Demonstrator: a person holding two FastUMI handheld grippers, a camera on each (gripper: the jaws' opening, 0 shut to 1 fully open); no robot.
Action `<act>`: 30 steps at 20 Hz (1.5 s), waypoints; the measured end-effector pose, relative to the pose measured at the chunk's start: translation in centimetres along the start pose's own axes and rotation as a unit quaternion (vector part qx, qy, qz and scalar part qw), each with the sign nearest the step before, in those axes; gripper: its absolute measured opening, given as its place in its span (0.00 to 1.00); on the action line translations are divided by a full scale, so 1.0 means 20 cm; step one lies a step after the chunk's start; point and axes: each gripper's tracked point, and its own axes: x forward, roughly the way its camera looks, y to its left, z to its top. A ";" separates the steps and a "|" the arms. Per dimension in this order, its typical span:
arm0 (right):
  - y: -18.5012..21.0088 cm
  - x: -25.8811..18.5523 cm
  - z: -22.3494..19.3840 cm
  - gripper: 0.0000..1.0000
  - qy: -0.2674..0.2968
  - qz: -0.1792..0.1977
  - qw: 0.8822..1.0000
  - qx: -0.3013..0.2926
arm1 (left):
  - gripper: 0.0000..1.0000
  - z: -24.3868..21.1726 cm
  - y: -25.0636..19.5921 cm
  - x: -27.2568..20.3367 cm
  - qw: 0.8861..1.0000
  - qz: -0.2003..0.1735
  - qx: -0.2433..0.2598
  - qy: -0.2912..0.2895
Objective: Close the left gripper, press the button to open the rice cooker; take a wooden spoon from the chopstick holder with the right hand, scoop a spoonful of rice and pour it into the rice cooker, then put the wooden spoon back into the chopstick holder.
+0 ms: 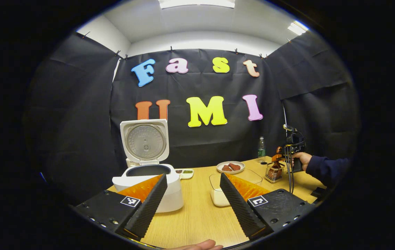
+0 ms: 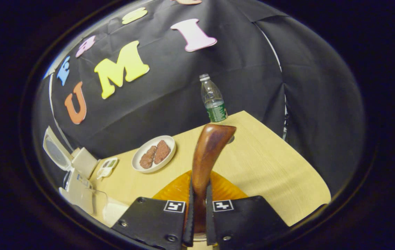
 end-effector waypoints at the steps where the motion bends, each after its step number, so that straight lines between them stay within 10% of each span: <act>1: 0.01 -0.04 0.02 0.12 -0.015 0.002 1.000 -0.010 | 0.97 0.00 0.00 -0.01 1.000 -0.003 -0.007 0.002; 12: 0.41 -0.60 0.35 0.08 -0.157 -0.015 0.978 -0.134 | 0.96 0.01 0.01 -0.16 1.000 -0.026 -0.017 -0.005; 20: 1.05 -0.69 0.16 0.08 -0.217 0.033 0.946 -0.237 | 0.97 0.05 0.08 -0.23 1.000 -0.018 -0.021 -0.008; 30: 1.26 -0.34 -0.30 0.08 -0.144 0.043 0.961 -0.234 | 0.96 -0.02 0.09 -0.15 1.000 -0.008 -0.015 0.013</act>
